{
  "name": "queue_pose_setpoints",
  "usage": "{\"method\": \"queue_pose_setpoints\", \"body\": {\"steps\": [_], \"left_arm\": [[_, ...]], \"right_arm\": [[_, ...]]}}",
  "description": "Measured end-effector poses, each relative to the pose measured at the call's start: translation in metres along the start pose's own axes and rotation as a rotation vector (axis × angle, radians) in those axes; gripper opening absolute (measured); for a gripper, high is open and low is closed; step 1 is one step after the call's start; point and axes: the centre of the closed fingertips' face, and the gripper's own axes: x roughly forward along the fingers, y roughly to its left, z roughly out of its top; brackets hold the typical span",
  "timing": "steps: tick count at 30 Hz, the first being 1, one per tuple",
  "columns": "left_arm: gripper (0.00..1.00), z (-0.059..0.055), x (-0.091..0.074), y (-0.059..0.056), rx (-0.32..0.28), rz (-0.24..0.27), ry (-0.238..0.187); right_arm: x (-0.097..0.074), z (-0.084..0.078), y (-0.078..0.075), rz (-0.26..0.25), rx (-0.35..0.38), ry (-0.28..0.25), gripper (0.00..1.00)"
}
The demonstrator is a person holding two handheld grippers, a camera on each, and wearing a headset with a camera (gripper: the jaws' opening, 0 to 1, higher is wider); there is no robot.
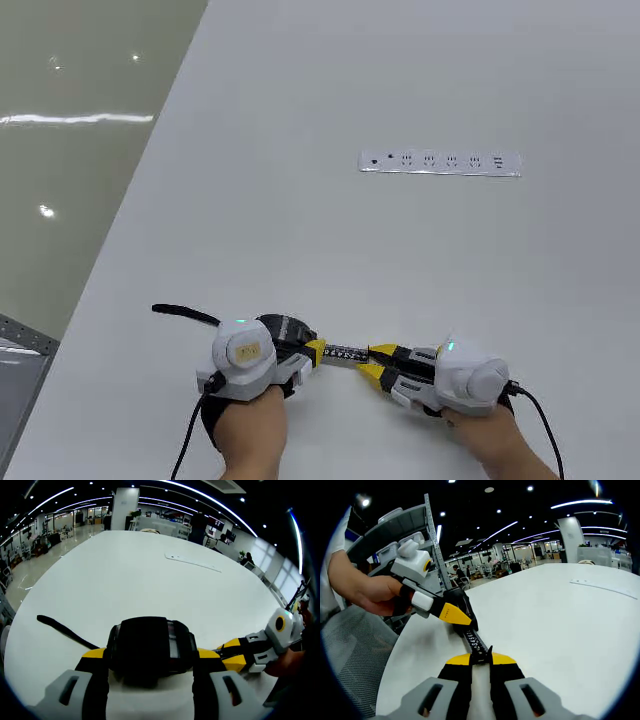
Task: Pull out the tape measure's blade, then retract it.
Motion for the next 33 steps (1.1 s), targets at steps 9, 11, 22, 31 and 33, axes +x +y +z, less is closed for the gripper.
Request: {"method": "queue_pose_setpoints", "body": {"steps": [9,11,22,31,33], "left_arm": [[0.66,0.001,0.000,0.001,-0.010,-0.003,-0.001],[0.66,0.001,-0.001,0.001,-0.012,-0.006,-0.004],[0.66,0.001,-0.001,0.002,-0.028,-0.020,0.000],[0.66,0.001,-0.002,0.001,-0.038,-0.035,0.001],[0.66,0.001,-0.003,0.001,-0.044,-0.039,0.001]], "right_arm": [[0.006,0.003,0.002,0.005,0.005,-0.003,0.11],[0.007,0.005,0.003,0.007,0.004,-0.003,0.11],[0.016,0.007,0.006,0.016,0.005,-0.007,0.12],[0.024,0.010,0.010,0.028,0.002,-0.007,0.12],[0.026,0.011,0.011,0.030,0.004,-0.008,0.12]]}}
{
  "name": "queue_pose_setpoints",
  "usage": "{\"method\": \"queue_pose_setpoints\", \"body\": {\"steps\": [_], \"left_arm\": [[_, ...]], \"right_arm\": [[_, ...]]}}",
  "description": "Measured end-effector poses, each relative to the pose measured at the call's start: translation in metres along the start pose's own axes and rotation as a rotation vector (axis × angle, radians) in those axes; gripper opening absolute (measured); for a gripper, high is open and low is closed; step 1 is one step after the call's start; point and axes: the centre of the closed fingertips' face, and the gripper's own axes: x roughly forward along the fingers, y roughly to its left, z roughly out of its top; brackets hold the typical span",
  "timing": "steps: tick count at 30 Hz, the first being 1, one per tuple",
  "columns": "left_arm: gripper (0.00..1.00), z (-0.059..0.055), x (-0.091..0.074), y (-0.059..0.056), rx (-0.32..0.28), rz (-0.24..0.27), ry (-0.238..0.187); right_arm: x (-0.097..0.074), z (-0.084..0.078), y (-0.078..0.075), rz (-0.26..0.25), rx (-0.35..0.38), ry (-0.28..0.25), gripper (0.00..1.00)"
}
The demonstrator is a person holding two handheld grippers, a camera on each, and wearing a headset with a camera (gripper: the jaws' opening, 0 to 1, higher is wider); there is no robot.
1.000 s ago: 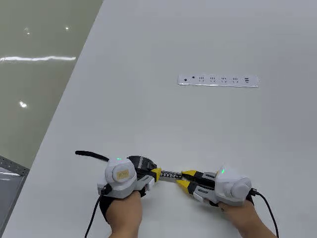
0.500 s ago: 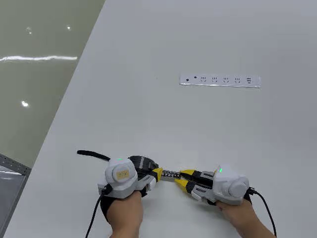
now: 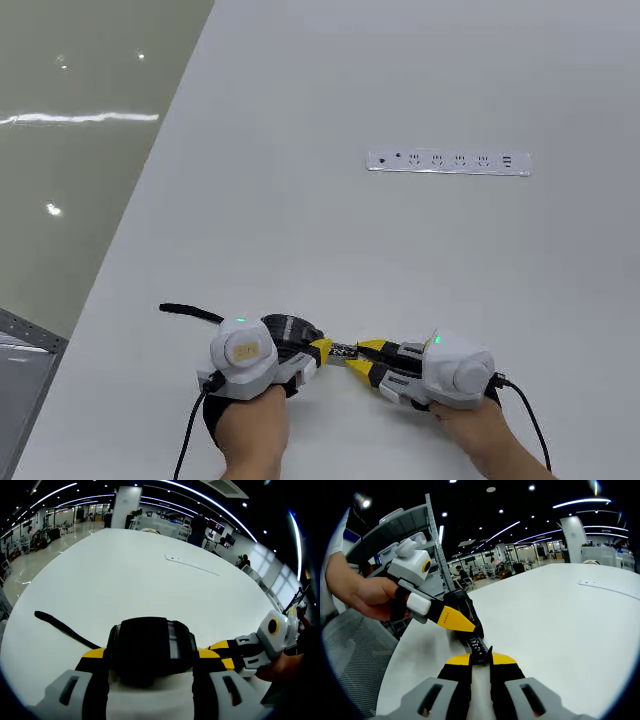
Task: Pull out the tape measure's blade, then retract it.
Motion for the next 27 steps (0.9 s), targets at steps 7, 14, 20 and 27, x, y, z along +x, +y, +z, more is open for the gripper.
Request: {"method": "queue_pose_setpoints", "body": {"steps": [7,14,20,27], "left_arm": [[0.65,0.000,0.000,0.001,-0.015,-0.013,0.000],[0.65,0.001,0.000,0.000,-0.018,-0.019,0.004],[0.65,0.001,-0.001,0.000,-0.026,-0.026,0.006],[0.66,0.000,0.000,0.001,-0.026,-0.030,0.007]], "right_arm": [[0.006,-0.001,0.000,0.004,-0.007,0.005,0.12],[0.007,0.001,0.002,0.007,-0.006,0.006,0.12],[0.013,0.002,0.004,0.015,-0.012,0.008,0.12],[0.020,0.004,0.007,0.028,-0.018,0.011,0.12]]}}
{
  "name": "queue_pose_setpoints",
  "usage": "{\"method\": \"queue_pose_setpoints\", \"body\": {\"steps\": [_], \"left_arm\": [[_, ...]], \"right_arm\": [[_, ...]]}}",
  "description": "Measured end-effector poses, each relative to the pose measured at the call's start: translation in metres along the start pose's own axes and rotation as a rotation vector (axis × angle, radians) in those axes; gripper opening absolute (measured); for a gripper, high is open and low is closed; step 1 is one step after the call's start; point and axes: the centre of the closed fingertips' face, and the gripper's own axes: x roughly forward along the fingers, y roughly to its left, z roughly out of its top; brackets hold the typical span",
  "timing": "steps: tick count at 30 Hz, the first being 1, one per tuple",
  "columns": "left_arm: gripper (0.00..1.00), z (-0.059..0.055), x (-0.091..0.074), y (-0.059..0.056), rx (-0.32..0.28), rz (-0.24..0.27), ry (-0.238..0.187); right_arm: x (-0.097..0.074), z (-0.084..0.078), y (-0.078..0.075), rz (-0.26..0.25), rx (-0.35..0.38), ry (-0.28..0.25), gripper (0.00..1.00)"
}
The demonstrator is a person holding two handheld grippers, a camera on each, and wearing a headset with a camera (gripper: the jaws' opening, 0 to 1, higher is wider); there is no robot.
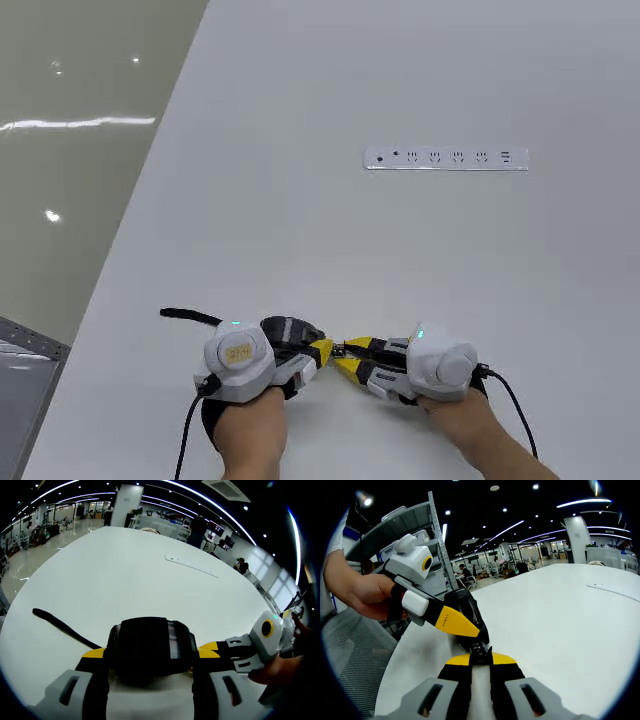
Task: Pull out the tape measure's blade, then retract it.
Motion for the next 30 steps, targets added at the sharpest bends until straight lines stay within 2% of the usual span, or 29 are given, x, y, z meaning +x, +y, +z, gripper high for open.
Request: {"method": "queue_pose_setpoints", "body": {"steps": [19,30], "left_arm": [[0.66,0.000,0.000,0.000,0.006,0.004,-0.004],[0.66,-0.001,0.000,0.000,0.018,0.001,-0.004]], "right_arm": [[0.014,0.001,0.004,0.031,-0.020,0.017,0.12],[0.014,0.000,0.006,0.043,-0.031,0.027,0.12]]}}
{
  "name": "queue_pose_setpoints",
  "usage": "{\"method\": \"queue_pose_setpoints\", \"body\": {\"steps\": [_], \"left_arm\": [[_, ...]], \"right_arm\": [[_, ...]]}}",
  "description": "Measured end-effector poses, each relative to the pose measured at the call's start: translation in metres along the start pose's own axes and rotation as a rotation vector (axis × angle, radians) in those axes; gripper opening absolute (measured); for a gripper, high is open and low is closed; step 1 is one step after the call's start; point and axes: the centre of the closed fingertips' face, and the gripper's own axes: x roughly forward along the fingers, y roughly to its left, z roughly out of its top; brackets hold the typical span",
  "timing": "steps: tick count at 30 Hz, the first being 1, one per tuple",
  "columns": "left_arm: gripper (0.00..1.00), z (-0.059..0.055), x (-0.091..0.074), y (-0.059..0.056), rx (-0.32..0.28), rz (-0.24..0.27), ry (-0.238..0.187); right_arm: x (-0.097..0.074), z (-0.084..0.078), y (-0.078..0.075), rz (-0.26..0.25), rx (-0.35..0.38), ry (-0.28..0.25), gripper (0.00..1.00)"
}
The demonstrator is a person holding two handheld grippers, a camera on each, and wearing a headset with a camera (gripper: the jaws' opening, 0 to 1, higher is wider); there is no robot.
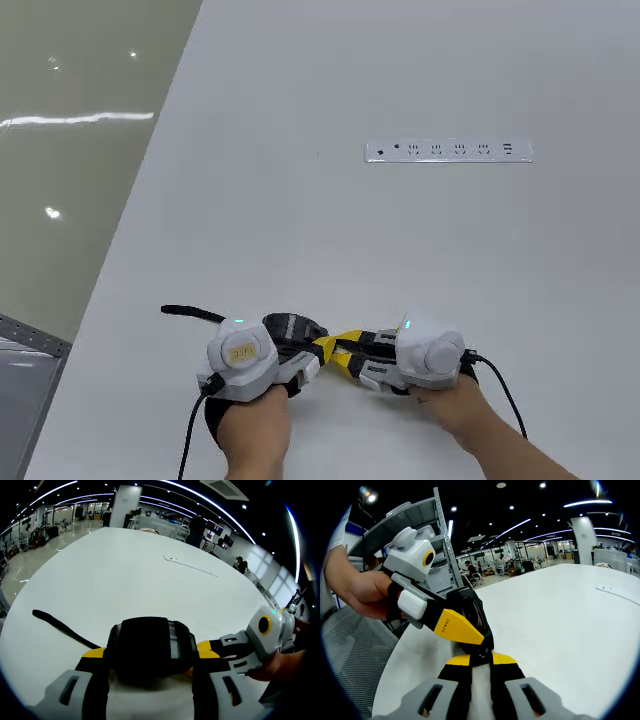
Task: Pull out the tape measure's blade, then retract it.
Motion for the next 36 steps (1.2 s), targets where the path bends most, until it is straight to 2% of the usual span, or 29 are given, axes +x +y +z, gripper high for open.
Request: {"method": "queue_pose_setpoints", "body": {"steps": [11,19,22,23,25,27,32,36], "left_arm": [[0.66,0.0006,-0.0003,0.0001,0.009,0.001,0.004],[0.67,0.0013,-0.0003,-0.0011,0.039,0.001,0.005],[0.67,0.0027,-0.0007,-0.0014,0.072,-0.001,0.001],[0.67,0.0060,-0.0011,-0.0011,0.132,0.004,-0.007],[0.67,0.0060,-0.0012,-0.0026,0.111,0.000,0.009],[0.67,0.0061,-0.0001,-0.0021,0.137,-0.012,0.018],[0.68,0.0059,-0.0014,-0.0017,0.150,-0.019,0.018],[0.73,0.0063,-0.0035,0.0029,0.156,-0.016,0.017]], "right_arm": [[0.0001,0.0000,-0.0008,-0.005,0.007,-0.004,0.13],[0.0001,-0.0007,-0.0007,-0.013,0.011,-0.002,0.13],[-0.0006,0.0001,0.0002,-0.014,0.007,-0.001,0.13],[-0.0002,-0.0012,-0.0005,-0.014,0.004,-0.001,0.14],[-0.0002,-0.0021,-0.0027,-0.024,0.002,0.001,0.15],[-0.0001,-0.0022,-0.0027,-0.025,-0.011,0.000,0.16],[-0.0013,0.0003,-0.0019,-0.025,-0.005,-0.005,0.20],[-0.0013,-0.0011,-0.0018,-0.020,-0.003,-0.008,0.22]]}}
